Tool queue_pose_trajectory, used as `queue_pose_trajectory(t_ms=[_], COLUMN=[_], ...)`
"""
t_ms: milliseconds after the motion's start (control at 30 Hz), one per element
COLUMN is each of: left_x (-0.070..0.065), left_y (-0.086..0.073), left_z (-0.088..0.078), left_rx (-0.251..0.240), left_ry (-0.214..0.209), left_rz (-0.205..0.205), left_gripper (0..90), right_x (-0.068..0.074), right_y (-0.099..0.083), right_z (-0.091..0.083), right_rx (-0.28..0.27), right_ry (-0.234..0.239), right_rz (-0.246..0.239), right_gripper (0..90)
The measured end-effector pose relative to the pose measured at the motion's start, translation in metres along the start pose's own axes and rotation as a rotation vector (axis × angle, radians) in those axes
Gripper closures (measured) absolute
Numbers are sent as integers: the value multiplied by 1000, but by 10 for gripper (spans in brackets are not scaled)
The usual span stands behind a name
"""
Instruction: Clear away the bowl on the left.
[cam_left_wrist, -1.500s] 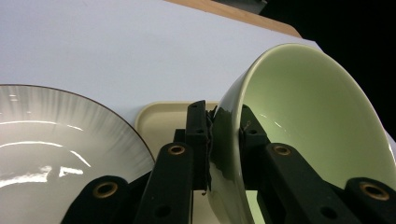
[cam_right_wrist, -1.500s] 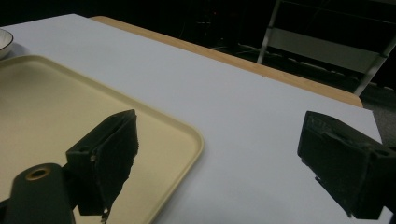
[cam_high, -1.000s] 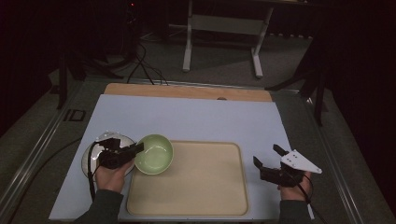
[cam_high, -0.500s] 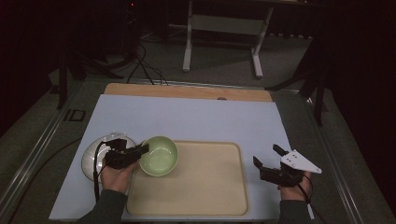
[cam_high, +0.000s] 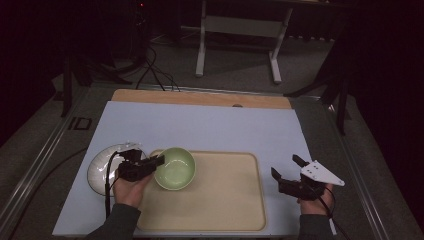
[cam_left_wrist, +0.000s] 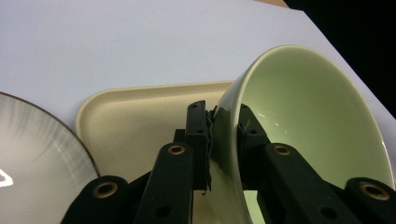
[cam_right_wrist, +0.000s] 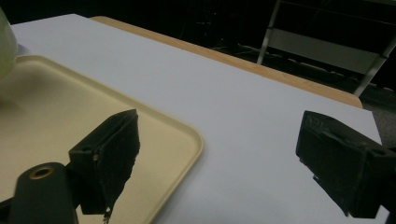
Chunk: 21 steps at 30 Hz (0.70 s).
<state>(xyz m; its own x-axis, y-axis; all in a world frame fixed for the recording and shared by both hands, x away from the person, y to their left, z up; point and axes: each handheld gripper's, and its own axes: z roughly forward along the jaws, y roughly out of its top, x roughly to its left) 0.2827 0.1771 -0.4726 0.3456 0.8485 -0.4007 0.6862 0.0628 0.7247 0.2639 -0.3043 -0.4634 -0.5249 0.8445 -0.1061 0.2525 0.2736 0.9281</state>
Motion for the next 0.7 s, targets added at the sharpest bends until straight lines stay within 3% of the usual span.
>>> queue_pose_trajectory(t_ms=[700], left_x=[-15], left_y=[-7], left_z=[21], left_rx=[47], left_ry=[-15], left_rz=[38], left_gripper=[801], right_x=[0], right_y=[0], right_z=[0], right_rx=[-1], right_ry=[0], right_rz=[-1], right_gripper=[129])
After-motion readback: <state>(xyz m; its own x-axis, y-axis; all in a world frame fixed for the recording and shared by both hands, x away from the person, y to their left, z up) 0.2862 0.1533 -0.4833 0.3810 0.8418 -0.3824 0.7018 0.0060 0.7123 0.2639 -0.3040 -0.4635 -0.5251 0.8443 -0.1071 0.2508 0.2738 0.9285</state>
